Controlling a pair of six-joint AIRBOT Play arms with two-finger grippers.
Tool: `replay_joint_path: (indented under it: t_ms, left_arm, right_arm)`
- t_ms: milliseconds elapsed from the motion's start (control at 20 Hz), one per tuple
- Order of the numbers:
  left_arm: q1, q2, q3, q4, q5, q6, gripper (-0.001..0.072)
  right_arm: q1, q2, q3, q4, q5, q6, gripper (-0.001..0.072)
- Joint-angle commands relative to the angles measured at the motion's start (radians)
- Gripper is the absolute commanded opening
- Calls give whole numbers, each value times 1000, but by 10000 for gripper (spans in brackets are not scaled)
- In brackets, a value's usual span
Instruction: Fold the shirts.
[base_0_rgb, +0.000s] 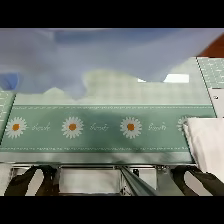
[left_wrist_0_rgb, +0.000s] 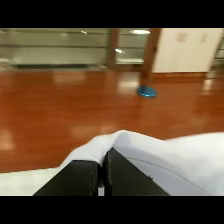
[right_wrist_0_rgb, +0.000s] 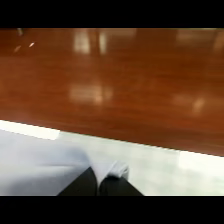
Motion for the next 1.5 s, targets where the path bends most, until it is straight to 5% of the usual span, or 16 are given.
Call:
replay_joint_path:
  t_ms: [0,500,750,1100,1300,1450]
  left_arm:
    - [0,148,36,262,-86,-48,27]
    - [-112,245,-113,445,-163,-139,27]
    - [-113,136,-457,236,-35,-113,27]
    - [-148,-304,-653,120,358,-108,27]
    - [-239,-554,-618,117,624,-188,27]
    - [-300,-701,-578,117,752,-257,27]
  right_arm:
    - [1,174,-40,-63,74,21,37]
    - [1,323,-134,-148,138,44,37]
    - [1,265,-505,-119,106,17,37]
    - [1,-210,-723,-84,-285,-60,37]
    - [1,-556,-575,54,-428,-60,37]
    - [1,-770,-405,149,-399,-53,37]
